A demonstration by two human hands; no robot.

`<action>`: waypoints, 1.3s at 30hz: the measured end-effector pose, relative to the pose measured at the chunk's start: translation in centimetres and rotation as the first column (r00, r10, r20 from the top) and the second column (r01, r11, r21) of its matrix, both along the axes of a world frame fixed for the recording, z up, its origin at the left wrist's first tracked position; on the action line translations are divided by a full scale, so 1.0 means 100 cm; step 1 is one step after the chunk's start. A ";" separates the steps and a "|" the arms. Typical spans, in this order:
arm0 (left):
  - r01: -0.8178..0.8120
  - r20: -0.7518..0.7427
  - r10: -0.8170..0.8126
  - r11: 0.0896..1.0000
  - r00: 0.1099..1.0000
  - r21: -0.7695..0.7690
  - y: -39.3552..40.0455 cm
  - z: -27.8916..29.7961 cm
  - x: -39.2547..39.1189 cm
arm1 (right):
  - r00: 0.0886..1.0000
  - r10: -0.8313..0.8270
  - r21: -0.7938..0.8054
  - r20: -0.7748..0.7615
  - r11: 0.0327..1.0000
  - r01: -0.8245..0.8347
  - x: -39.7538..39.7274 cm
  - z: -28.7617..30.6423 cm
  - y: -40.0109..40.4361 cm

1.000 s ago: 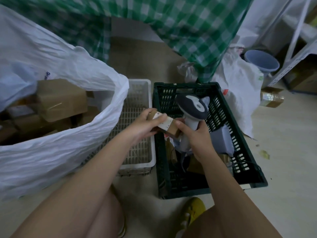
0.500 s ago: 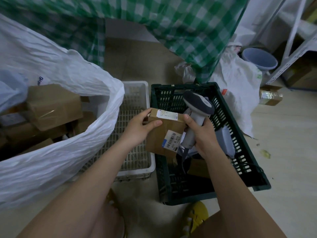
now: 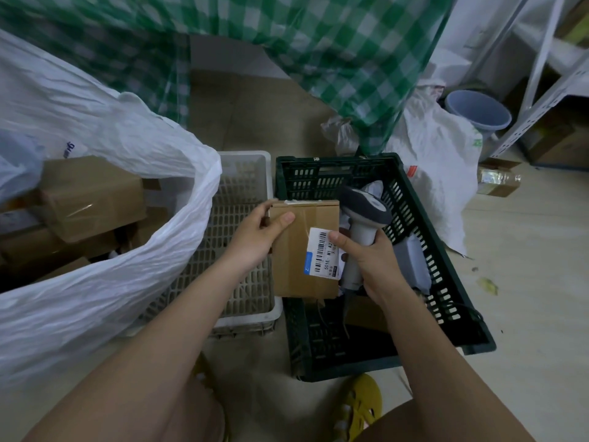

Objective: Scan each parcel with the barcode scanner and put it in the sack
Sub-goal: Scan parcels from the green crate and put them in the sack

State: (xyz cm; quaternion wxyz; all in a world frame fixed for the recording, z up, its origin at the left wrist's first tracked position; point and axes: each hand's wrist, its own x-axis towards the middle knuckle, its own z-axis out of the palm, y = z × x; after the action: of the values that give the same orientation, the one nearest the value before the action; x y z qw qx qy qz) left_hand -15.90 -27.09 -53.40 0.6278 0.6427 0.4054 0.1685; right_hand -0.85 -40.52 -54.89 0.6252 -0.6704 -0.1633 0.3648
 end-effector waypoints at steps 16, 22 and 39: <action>0.065 -0.166 -0.046 0.992 0.985 0.109 0.018 -0.019 -0.007 | 0.987 0.105 -0.164 0.119 0.983 -0.085 0.004 0.008 -0.015; 0.094 -0.273 -0.051 0.985 0.961 0.147 0.024 -0.036 -0.015 | 0.877 0.431 -0.279 0.212 0.887 -0.368 -0.024 0.005 -0.042; 0.087 -0.309 -0.034 0.984 0.951 0.157 0.018 -0.046 -0.012 | 0.740 0.526 -0.429 0.418 0.833 -0.350 -0.030 0.022 -0.065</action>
State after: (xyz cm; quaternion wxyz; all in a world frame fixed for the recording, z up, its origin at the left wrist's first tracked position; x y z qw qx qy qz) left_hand -17.07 -25.30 -58.01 0.5059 0.7241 0.4616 0.0817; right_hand -3.84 -46.99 -52.65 0.3336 -0.7774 -0.4191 0.3298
